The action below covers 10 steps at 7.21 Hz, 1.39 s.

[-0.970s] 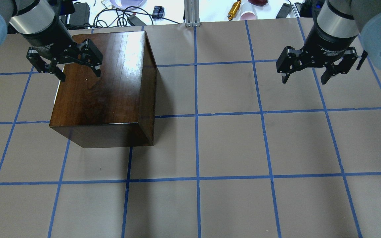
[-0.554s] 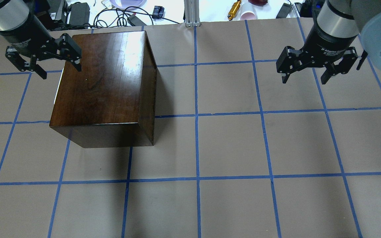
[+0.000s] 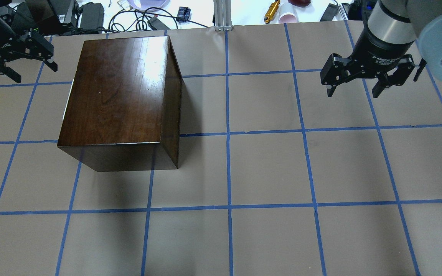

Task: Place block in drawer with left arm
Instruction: 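Move the left gripper down beside the cabinet to the white drawer handle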

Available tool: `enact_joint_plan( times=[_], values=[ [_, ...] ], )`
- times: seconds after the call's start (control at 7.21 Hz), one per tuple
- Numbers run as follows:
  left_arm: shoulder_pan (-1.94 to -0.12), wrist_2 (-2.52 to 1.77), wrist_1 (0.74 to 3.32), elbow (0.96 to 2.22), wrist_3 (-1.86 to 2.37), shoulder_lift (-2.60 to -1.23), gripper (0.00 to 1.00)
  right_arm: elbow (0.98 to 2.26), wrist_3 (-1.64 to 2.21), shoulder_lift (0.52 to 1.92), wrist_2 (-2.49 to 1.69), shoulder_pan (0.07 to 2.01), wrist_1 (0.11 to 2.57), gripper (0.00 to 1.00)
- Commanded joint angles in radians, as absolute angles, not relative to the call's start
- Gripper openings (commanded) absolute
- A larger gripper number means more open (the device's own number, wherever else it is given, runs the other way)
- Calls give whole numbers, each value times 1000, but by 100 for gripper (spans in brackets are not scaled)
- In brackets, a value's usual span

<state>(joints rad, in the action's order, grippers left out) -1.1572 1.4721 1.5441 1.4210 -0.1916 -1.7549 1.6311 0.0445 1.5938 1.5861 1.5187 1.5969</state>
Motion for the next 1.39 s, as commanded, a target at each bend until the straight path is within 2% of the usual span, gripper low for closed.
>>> enact_joint_plan(
  times=[0.0, 0.55, 1.25],
  values=[
    [-1059, 1445, 1534, 1405, -367, -1817, 100, 1631, 44, 1594, 1586, 1519, 1597, 100],
    [-1028, 1393, 1454, 1427, -587, -1925, 100, 1631, 44, 1594, 1586, 1519, 1597, 100],
    [-1029, 1326, 1437, 1474, -584, -1986, 100, 1631, 44, 1594, 1586, 1519, 1597, 100]
  ],
)
